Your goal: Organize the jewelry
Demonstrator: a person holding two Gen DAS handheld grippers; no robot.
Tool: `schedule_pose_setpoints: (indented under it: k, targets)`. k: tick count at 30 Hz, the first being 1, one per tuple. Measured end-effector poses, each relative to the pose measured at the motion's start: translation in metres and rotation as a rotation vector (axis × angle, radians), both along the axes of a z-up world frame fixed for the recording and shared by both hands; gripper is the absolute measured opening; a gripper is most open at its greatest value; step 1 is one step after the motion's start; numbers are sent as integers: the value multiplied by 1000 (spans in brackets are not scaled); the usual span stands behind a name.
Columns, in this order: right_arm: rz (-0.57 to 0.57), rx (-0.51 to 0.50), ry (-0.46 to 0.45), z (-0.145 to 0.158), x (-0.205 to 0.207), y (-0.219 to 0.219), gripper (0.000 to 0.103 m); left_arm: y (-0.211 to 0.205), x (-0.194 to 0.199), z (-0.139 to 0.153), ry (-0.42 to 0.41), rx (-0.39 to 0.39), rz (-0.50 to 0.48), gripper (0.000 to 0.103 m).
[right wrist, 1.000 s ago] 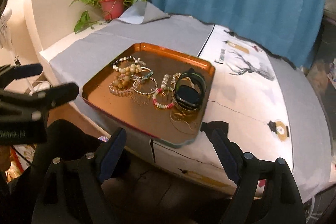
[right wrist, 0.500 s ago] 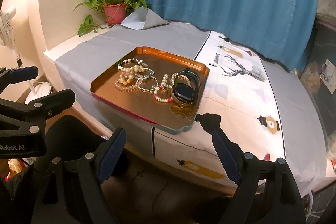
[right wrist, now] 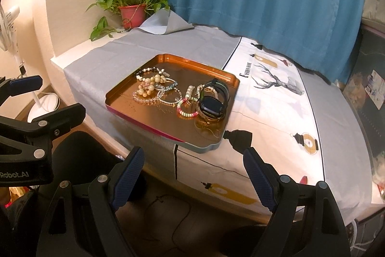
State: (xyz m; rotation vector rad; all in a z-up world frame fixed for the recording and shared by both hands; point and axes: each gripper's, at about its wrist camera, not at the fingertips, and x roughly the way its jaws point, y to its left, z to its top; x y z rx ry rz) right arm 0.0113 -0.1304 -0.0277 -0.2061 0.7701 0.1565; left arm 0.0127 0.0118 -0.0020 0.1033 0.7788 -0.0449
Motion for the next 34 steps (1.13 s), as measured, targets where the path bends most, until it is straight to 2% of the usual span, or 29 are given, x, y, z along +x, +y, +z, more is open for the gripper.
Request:
schedule_pose_setpoints:
  k: [34]
  targets:
    - [3,1,7,-2,-1,1,85,4,-1,-5,6,2,0,103]
